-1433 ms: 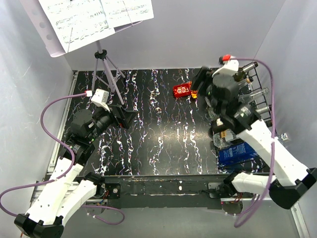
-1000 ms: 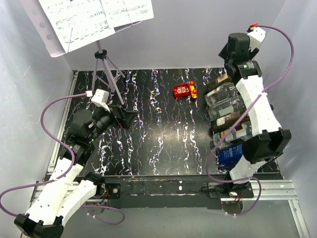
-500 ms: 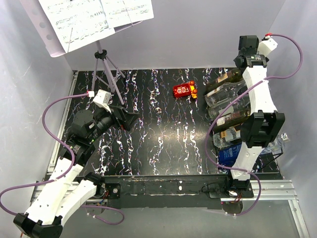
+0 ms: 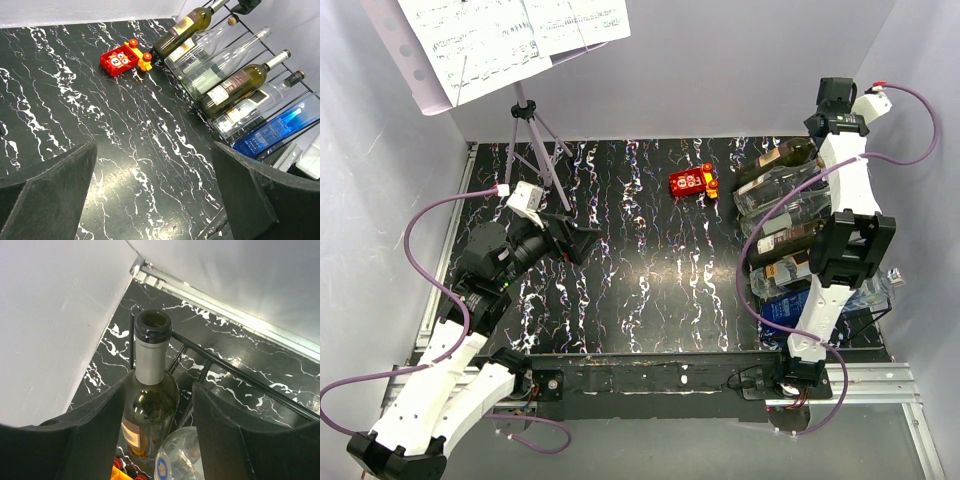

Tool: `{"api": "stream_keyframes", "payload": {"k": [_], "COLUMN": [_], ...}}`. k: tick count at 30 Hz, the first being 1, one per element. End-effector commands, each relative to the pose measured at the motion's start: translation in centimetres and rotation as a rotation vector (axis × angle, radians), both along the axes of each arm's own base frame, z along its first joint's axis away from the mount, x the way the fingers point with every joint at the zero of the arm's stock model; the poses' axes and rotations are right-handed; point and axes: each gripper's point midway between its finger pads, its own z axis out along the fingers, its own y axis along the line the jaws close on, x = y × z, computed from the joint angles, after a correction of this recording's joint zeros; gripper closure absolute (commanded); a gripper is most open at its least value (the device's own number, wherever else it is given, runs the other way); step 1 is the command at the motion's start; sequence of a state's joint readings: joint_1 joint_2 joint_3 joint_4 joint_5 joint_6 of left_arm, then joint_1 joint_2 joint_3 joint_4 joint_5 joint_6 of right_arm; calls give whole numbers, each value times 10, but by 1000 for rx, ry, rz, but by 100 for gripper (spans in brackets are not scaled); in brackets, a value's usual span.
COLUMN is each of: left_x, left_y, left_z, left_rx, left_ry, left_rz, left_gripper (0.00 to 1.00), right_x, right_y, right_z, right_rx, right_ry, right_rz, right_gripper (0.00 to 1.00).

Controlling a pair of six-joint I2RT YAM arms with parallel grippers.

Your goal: Take the wine bottle off the wine rack

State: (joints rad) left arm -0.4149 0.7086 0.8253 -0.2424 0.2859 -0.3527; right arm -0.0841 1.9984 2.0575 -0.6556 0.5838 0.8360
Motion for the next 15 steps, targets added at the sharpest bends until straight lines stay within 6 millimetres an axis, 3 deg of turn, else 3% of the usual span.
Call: {"api": "stream_keyframes", "payload": {"k": [1,4,15], "left_x": [-4,-3,-1], "left_y": [-3,-3,-4], "left_z": [2,1,-2], "left_rx": [-9,-7,-1], "left_ry": [-9,-4,2], "left_rz": [-23,-21,-20], "left_gripper": [2,2,2], "right_x": [19,26,35], "right_y": [-1,-6,-15], "right_z": [5,7,-17], "right_rx": [35,27,47], "right_ry": [-68,-95,-77], "right_rz": [-12,-14,-34], "right_gripper": [36,36,36]}}
